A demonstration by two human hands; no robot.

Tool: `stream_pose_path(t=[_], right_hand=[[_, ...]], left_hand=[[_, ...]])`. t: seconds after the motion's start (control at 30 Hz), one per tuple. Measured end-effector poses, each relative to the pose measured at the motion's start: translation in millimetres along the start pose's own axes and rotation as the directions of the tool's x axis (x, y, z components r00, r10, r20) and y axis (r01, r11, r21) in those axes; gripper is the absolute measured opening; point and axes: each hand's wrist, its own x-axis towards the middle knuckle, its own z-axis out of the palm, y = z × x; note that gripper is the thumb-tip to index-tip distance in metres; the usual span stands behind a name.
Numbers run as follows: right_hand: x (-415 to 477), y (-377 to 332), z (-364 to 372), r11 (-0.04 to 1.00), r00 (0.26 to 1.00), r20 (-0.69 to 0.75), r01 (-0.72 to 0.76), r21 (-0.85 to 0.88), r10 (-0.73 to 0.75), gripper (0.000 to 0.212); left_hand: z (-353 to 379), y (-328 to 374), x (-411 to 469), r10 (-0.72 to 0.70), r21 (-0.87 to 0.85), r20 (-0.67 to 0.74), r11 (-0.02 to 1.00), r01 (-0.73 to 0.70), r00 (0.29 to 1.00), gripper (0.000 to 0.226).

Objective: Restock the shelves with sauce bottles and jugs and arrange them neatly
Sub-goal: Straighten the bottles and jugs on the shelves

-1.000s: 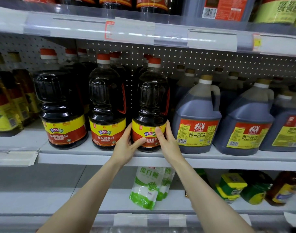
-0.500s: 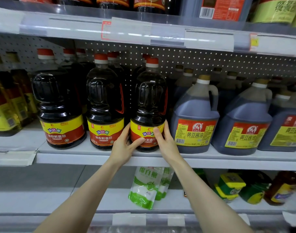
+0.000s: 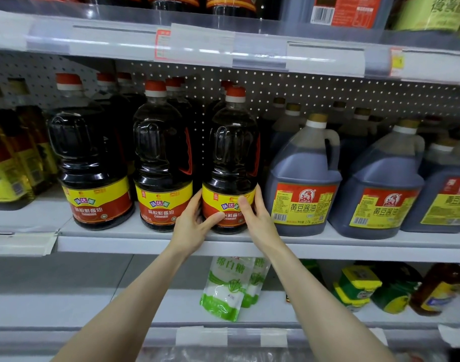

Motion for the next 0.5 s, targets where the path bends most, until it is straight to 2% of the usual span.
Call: stream_pose_path(t=[0.33,0.5], right_hand=[[-7.8,-9.4,0.5,0.999,0.999,-0.028,-0.020,0.025,0.021,0.064],[-37.0,-26.6,-2.2,0.999,0.997,-0.065,-0.037,0.022,0.038,0.059]], left_hand=[[-0.2,14.6,-4.2,-0.064,0.024,0.059,0.998,0.063,0.996,0.064],[0.3,31.4,-23.8,-0.104,0.099,-0.093,0.989,0.113,0.990,0.058]])
